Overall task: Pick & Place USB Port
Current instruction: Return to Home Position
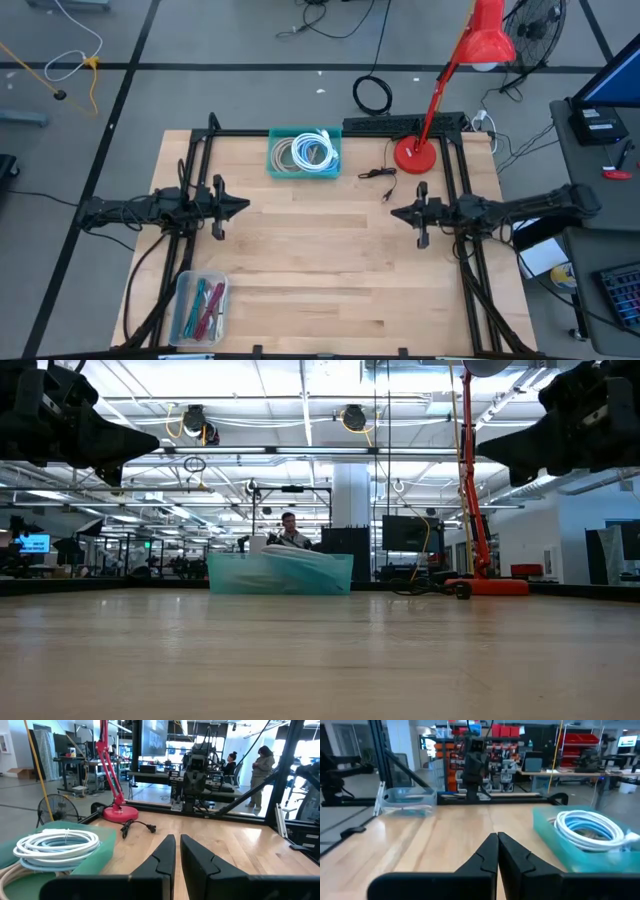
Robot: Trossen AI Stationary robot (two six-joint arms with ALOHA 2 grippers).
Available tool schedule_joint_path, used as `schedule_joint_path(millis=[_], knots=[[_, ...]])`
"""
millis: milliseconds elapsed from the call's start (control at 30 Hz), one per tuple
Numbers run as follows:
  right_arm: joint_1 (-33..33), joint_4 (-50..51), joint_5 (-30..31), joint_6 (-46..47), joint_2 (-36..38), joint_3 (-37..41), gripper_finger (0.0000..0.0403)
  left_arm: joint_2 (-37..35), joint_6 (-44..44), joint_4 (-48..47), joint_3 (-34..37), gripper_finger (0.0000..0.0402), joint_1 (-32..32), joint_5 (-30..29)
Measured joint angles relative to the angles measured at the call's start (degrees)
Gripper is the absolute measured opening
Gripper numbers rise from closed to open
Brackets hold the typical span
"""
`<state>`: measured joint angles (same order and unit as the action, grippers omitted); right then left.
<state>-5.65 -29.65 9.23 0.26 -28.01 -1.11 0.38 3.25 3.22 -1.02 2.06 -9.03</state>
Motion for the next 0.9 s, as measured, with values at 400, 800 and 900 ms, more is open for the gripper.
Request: schedule_joint_path(millis=[400,800,900], knots=[[0.0,22.1,4.4,-0.4,19.2,0.1,0.0000,0.0,0.0,0.0,0.0,0.0033,0.0,0.0],[-0.1,24.1,-3.4,-3.3,27.9,0.0,0.0000,0.0,0.0,-0.1,0.0,0.0033,0.0,0.0],[0.0,25.9,-3.3,-3.4,27.9,0.0,0.0000,0.0,0.0,-0.3,0.0,0.0033,0.0,0.0]])
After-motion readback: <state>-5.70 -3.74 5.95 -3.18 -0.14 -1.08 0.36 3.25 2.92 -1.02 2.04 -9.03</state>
